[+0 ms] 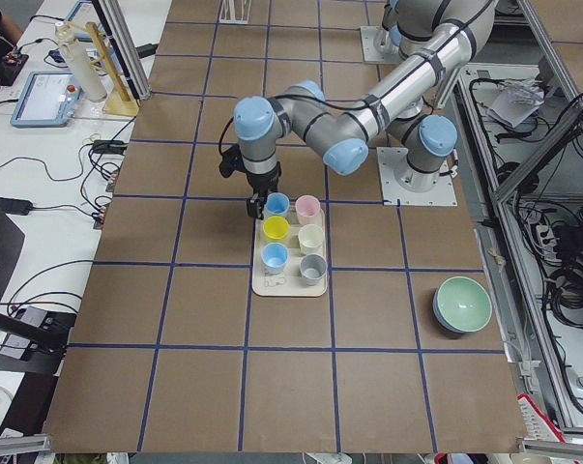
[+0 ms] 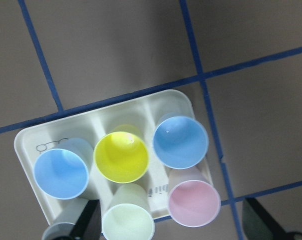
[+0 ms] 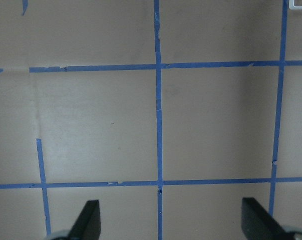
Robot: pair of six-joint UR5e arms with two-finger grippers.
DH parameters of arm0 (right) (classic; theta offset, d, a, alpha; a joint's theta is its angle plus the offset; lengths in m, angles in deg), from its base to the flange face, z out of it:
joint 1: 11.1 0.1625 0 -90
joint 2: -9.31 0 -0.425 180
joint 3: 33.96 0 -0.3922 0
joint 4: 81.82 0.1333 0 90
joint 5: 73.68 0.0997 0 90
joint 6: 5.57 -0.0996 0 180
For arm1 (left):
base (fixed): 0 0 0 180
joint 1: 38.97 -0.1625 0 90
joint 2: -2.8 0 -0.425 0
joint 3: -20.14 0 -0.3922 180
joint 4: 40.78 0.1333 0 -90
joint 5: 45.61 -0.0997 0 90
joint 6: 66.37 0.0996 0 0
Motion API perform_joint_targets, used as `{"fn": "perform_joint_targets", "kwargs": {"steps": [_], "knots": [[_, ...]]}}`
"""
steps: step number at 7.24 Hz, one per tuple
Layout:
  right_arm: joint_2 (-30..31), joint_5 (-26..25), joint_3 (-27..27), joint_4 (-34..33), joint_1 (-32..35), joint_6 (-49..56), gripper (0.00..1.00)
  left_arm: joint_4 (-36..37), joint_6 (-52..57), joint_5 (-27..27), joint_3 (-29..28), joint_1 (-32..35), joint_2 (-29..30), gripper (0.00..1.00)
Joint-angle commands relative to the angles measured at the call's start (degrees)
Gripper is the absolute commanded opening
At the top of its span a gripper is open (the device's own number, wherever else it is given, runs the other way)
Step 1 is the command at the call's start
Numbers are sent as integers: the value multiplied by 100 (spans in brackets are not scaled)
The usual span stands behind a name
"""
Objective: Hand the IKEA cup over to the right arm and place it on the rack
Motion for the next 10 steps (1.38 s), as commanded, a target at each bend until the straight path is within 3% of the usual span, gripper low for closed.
{"fn": "perform_joint_targets", "kwargs": {"steps": [1,4,6,7,8,10], "knots": [[-24,42,-5,-82,-28,19,100,888,634,10,-7,-416,745,100],[-268,260,-5,-186,-55,-42,100,870,511,2,-60,-479,1037,100],[-358,1101,-5,-459,-37,-60,100,888,511,10,-69,-496,1248,100],[-384,1680,-5,-485,-37,-60,100,888,511,2,-87,-496,1284,90],[-385,2121,4,-434,-37,-25,100,914,520,2,-87,-488,1301,58],[-506,2771,22,-415,-28,-16,100,976,511,2,-87,-488,1302,23]]}}
